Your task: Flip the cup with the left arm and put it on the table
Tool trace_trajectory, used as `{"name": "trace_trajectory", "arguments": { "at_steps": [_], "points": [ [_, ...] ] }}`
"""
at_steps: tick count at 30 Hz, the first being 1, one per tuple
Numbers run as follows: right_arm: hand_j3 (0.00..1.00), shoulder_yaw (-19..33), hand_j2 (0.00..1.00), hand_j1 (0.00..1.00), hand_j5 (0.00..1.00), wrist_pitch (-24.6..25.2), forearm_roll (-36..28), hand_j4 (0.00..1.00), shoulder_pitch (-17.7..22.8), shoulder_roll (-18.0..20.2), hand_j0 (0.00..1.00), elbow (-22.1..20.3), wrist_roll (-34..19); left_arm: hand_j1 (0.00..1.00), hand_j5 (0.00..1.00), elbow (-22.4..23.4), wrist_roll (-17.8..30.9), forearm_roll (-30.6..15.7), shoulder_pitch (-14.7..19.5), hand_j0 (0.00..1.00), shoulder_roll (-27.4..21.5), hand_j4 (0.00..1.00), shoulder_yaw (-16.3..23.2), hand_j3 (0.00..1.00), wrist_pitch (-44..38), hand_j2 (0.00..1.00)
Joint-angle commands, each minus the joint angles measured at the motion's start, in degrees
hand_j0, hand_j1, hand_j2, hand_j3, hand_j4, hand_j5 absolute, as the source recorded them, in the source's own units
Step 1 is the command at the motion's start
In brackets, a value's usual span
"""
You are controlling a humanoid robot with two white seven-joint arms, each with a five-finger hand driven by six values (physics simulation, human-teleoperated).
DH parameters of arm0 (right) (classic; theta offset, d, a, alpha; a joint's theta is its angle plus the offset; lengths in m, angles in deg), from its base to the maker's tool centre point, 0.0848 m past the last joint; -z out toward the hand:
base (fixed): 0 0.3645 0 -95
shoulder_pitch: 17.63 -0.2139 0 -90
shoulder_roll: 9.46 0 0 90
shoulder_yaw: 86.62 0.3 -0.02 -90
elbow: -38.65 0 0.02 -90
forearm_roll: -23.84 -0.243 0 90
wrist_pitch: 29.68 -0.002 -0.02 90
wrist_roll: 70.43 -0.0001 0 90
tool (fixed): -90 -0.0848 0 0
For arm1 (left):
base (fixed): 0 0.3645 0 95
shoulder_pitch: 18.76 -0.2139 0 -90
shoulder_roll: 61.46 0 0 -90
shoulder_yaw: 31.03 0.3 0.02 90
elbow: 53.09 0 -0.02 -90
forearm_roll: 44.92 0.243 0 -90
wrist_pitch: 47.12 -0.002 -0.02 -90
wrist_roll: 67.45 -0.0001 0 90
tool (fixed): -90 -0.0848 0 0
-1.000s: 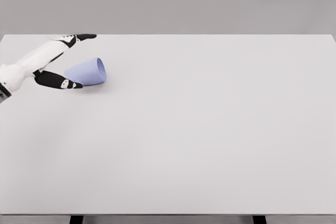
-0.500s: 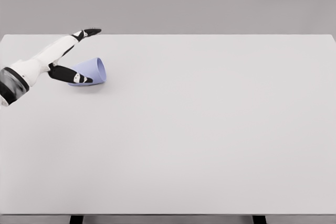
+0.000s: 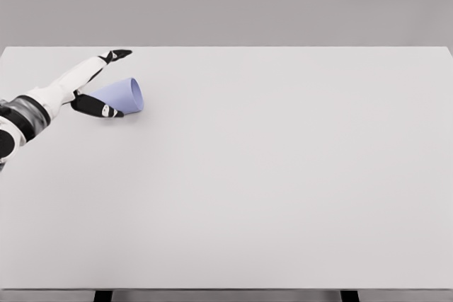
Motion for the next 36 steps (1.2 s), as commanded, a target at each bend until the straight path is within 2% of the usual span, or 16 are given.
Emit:
{"name": "trace_trajectory", "arguments": {
  "at_steps": [1,3,11,16,21,27,32,36],
  "points": [
    [1.00,-0.01,1.00,1.00,1.00,0.00,0.00,1.00,0.00,0.00,1.00,0.01,-0.01,1.00,1.00,0.34,-1.86,0.33,0.09,1.00,0.29,1.00,1.45,1.00,-2.98,1.00],
    [1.00,-0.01,1.00,1.00,1.00,0.00,0.00,1.00,0.00,0.00,1.00,0.01,-0.01,1.00,1.00,1.31,-3.18,0.33,1.23,1.00,0.38,1.00,3.12,1.00,-3.77,1.00],
    [1.00,-0.01,1.00,1.00,1.00,0.00,0.00,1.00,0.00,0.00,1.00,0.01,-0.01,1.00,1.00,1.66,-3.18,0.33,2.99,1.00,0.47,1.00,6.54,1.00,-6.06,1.00],
    [1.00,-0.01,1.00,1.00,1.00,0.00,0.00,1.00,0.00,0.00,1.00,0.01,-0.01,1.00,1.00,2.01,-3.62,0.33,5.98,1.00,0.47,1.00,10.32,1.00,-9.22,1.00],
    [1.00,-0.01,1.00,1.00,1.00,0.00,0.00,1.00,0.00,0.00,1.00,0.01,-0.01,1.00,1.00,1.92,-3.62,0.51,6.94,1.00,0.47,1.00,10.94,1.00,-12.91,1.00],
    [1.00,-0.01,1.00,1.00,1.00,0.00,0.00,1.00,0.00,0.00,1.00,0.01,-0.01,1.00,1.00,1.92,-3.71,0.51,9.41,1.00,0.47,1.00,13.75,1.00,-15.19,1.00],
    [1.00,-0.01,1.00,1.00,1.00,0.00,0.00,1.00,0.00,0.00,1.00,0.01,-0.01,1.00,1.00,1.92,-6.26,0.51,10.90,1.00,1.17,1.00,16.21,1.00,-17.33,1.00],
    [1.00,-0.01,1.00,1.00,1.00,0.00,0.00,1.00,0.00,0.00,1.00,0.01,-0.01,1.00,1.00,1.92,-6.61,0.51,11.08,1.00,1.52,1.00,16.65,1.00,-17.33,1.00]
  ]
}}
